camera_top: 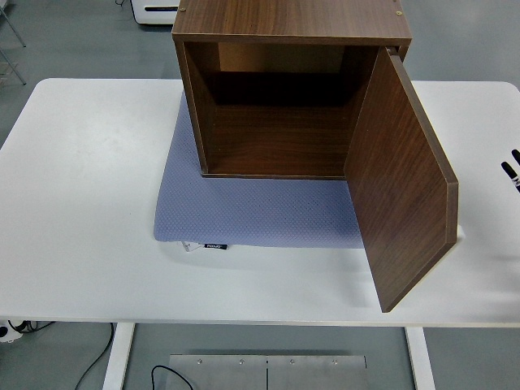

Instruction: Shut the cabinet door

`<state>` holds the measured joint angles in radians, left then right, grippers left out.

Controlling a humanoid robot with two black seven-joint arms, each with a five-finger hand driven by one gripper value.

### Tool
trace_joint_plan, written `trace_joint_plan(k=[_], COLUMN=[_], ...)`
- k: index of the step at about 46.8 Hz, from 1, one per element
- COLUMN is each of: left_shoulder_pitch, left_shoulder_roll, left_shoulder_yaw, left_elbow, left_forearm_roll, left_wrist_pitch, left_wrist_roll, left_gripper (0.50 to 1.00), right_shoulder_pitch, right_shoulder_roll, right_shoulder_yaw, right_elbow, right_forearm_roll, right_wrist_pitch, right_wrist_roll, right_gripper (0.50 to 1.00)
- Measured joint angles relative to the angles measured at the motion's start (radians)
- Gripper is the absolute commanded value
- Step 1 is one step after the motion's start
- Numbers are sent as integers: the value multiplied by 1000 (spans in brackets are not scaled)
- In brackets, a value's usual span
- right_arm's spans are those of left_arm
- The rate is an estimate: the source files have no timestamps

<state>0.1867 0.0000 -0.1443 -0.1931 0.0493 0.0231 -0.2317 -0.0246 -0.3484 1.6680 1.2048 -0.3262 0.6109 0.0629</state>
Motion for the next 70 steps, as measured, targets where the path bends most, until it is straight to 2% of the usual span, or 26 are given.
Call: trace_joint_plan(k=[54,70], left_shoulder_pitch=[0,0], left_shoulder_roll=[0,0], left_shoulder_yaw=[0,0], left_elbow=[0,0], left_forearm_roll=[0,0], left_wrist_pitch=[0,0], left_wrist_roll=[0,0], left_gripper=[1000,1000], right_shoulder_pitch=[-8,-11], right_shoulder_roll=[-17,-19], right_shoulder_yaw=[-4,-7], right_elbow=[2,27], right_forearm_roll=[-1,-5], right_wrist_pitch=[0,0], right_wrist_roll=[-16,-64], right_gripper=[1000,1000])
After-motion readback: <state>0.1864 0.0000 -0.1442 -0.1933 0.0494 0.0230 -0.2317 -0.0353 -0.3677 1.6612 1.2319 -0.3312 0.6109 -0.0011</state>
